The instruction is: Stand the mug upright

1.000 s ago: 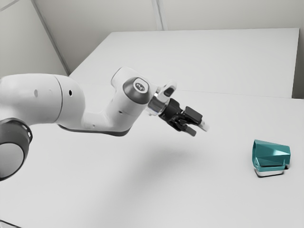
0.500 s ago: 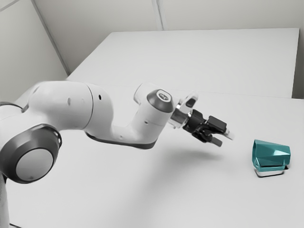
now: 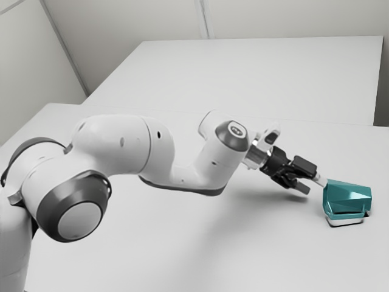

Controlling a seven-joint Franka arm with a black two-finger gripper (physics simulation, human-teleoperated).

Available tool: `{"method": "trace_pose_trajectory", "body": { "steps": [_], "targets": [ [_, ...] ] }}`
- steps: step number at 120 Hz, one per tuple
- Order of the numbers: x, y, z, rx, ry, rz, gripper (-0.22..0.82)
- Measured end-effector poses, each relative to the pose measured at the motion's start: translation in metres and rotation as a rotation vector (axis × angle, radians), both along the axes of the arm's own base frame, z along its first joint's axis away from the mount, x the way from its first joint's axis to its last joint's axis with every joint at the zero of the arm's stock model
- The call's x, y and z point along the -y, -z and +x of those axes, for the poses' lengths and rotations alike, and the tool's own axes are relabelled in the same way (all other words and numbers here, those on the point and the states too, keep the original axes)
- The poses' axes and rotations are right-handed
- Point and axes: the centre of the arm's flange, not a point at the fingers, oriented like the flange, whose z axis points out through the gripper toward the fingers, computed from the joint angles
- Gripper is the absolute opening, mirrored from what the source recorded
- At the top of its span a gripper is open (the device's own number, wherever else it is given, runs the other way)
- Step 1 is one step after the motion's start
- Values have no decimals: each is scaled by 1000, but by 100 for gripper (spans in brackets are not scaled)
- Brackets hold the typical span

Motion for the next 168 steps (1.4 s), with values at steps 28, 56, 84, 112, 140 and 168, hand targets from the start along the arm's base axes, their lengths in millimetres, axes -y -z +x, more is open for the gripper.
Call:
{"method": "trace_pose_trajectory", "body": {
  "steps": [28,56,84,112,140,168],
  "targets": [
    [25,-1,-3,8,21,-16,58],
    [39,0,6,28,30,-28,58],
    [46,14,12,25,33,-24,58],
    [55,15,16,38,41,-30,58],
    [60,15,15,38,46,-32,47],
    [61,13,15,43,47,-33,29]
  ]
}}
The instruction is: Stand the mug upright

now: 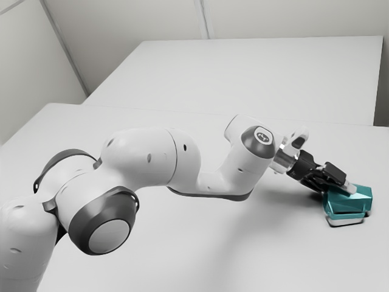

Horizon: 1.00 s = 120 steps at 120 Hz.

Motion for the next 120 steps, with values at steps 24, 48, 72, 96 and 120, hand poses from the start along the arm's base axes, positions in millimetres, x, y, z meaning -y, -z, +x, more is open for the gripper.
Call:
{"method": "trace_pose_trajectory", "body": {
  "steps": [24,48,72,96,120],
  "targets": [
    [2,-1,-1,2,2,1,10],
    [4,-9,0,14,3,2,-5],
    [4,-40,-2,46,9,-15,-14],
    [-16,-78,-6,91,24,13,-14],
    [-64,-118,3,170,73,154,-15]
  ]
}}
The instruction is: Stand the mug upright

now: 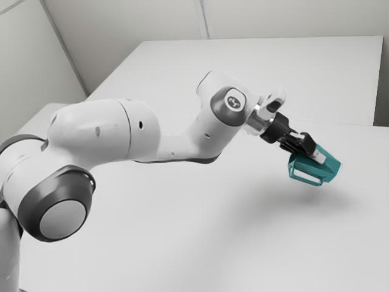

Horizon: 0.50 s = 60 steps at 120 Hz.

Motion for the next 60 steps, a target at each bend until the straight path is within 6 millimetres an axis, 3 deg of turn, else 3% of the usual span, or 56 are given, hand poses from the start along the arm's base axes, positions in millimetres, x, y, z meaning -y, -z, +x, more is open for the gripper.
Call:
{"method": "trace_pose_trajectory", "body": {
  "steps": [19,60],
  "targets": [
    [-45,-9,-4,-5,-1,110,-15],
    [-116,-47,-22,3,9,326,-14]
  ]
}}
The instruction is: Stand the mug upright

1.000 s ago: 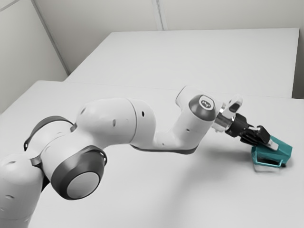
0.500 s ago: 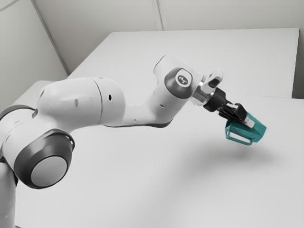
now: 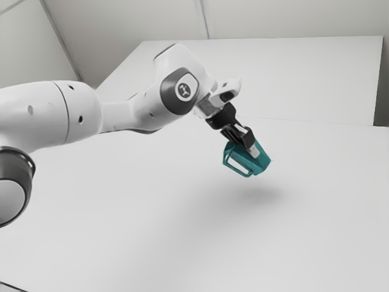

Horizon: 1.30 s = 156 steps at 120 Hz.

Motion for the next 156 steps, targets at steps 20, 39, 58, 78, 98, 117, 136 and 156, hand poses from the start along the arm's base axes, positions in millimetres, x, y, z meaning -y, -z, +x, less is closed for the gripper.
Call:
{"method": "trace_pose_trajectory", "body": {
  "steps": [20,39,58,78,98,117,136,156],
  "targets": [
    [-29,-8,-18,3,-15,108,-14],
    [-62,-8,-27,-15,-43,227,-14],
    [-94,-4,-40,-42,-67,355,-15],
    [-120,5,-58,-79,-91,470,-15],
    [-143,12,-77,-107,-136,546,-14],
    [-148,24,-95,-126,-158,608,-15],
    [-141,44,-114,-128,-165,658,-15],
    [-146,57,-120,-97,-210,673,-15]
  ]
}}
